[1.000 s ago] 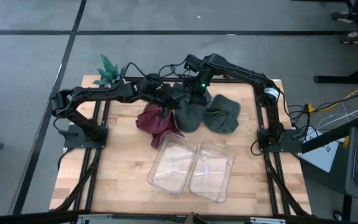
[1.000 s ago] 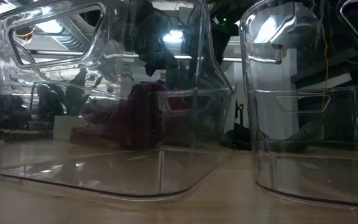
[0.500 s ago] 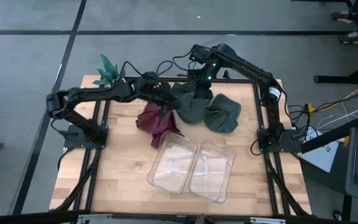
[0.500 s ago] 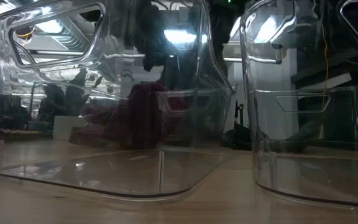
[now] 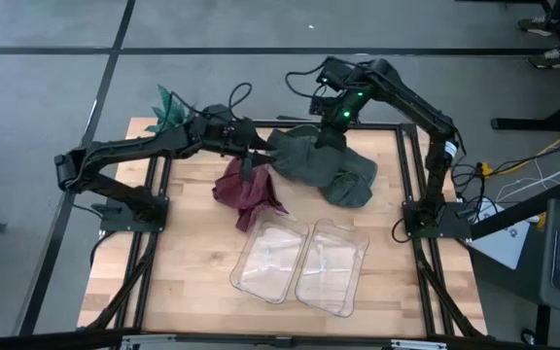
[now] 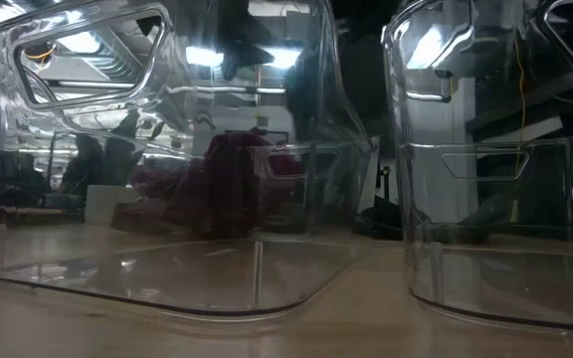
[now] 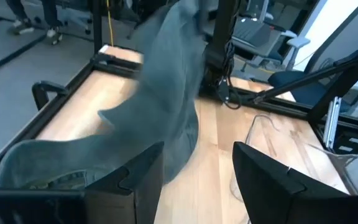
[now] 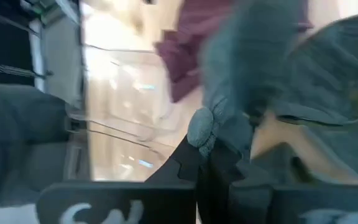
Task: Pick & Place hat
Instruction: Put the top gray cap into the right transparent bin
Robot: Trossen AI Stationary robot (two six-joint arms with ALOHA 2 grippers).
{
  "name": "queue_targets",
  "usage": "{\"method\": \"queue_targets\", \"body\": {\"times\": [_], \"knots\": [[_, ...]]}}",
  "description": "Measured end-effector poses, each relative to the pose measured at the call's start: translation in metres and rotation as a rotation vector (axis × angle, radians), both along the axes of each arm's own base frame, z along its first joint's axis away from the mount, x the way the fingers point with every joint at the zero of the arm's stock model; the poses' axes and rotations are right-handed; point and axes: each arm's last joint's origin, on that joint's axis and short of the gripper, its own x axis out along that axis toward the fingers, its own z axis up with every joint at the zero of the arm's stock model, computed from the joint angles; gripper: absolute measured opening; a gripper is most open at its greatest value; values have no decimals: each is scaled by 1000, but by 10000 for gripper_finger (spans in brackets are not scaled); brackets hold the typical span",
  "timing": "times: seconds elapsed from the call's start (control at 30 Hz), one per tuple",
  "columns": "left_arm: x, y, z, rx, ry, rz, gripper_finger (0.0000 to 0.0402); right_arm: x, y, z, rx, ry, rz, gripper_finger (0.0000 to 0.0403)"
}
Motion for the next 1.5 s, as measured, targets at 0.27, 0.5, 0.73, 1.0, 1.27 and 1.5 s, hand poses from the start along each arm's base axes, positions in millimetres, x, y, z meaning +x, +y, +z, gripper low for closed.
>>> {"method": "queue_targets", "body": {"times": [0.27, 0.5, 0.73, 1.0, 1.27, 1.5], "knots": [[-3, -1, 4, 6, -14, 0, 185, -31, 36, 39, 61, -55, -104, 8], [-3, -2, 4, -6, -13, 2, 185, -55, 74, 63, 87, -56, -211, 9], [-1, -5, 5, -136, -24, 32, 185, -77, 121, 80, 106, -55, -265, 10], [7, -25, 9, -215, -56, -19, 185, -86, 171, 85, 177, 2, -318, 10], [15, -55, 13, -262, -84, -117, 185, -87, 213, 82, 212, 66, -382, 10], [18, -72, 13, -234, -80, -186, 185, -82, 243, 74, 218, 94, -550, 10]]}}
